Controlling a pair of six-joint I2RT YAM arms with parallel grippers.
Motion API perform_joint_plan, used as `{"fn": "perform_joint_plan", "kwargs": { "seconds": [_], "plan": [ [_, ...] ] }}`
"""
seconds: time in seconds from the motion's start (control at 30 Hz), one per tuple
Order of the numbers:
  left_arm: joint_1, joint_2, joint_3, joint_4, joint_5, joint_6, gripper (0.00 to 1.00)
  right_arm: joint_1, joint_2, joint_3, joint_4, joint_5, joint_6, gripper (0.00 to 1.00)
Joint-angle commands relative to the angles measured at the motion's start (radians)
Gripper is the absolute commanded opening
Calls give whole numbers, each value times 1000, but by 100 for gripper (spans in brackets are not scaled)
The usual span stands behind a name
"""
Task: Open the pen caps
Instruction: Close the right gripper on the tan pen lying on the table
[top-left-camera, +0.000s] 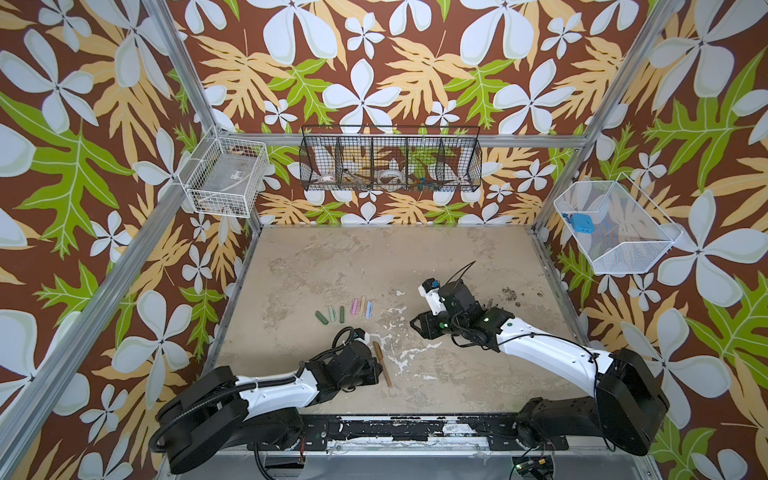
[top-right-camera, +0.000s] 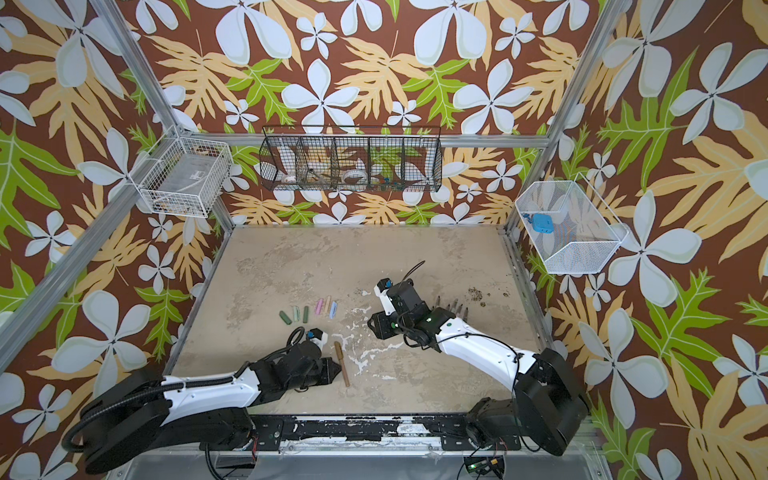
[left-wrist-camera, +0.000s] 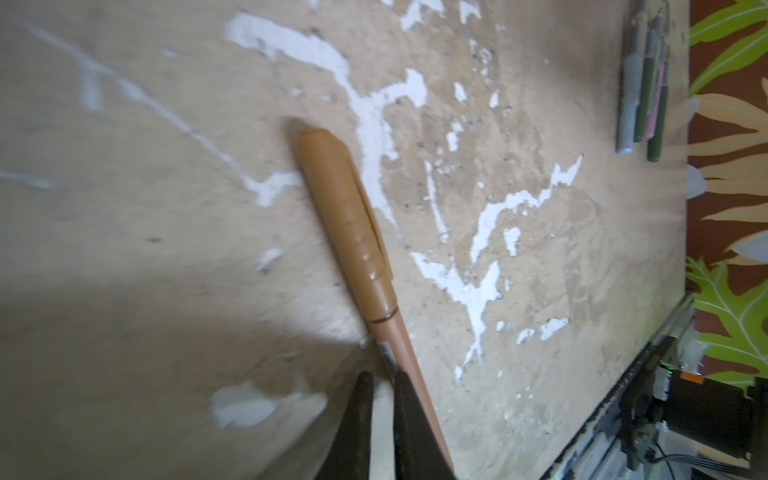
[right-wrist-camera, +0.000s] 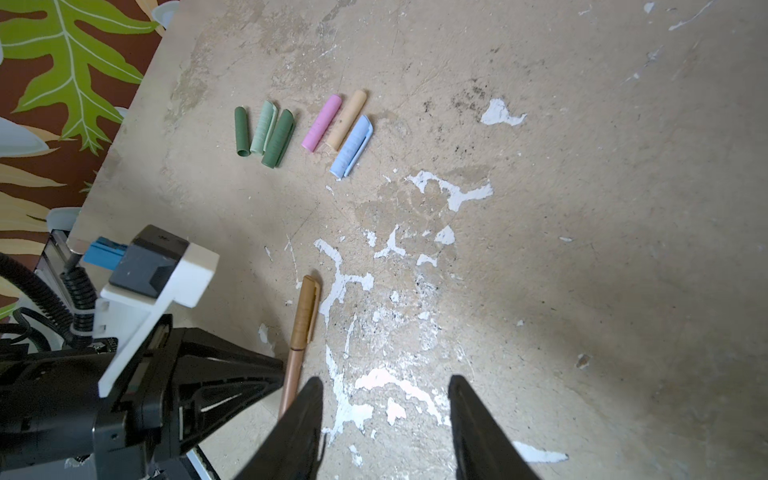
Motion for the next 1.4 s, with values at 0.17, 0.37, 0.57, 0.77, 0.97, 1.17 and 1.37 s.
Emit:
{"fn": "perform_joint_plan", "kwargs": {
  "seconds": [0.17, 0.37, 0.57, 0.77, 0.97, 1.17, 1.37],
  "plan": [
    [-3, -188, 62, -135, -130, -29, 14, 101, -5, -10, -99, 126, -26, 48],
    [36, -498, 124, -507, -296, -15, 36, 308, 140, 54, -109, 218, -26, 47],
    [71, -573, 161, -615, -320, 17, 51, 416, 299, 117, -88, 263, 2, 42],
    [77, -591, 162, -624, -320, 33, 54, 441, 378, 135, -74, 274, 25, 36],
    [102, -598, 170, -620, -300, 57, 55, 455, 399, 130, -74, 301, 41, 26],
    [108, -650, 170, -504, -237, 130, 64, 402, 339, 99, -69, 293, 27, 10],
    [113, -668, 185, -179, -126, 291, 74, 182, 140, 36, -15, 135, -18, 4]
  ]
}}
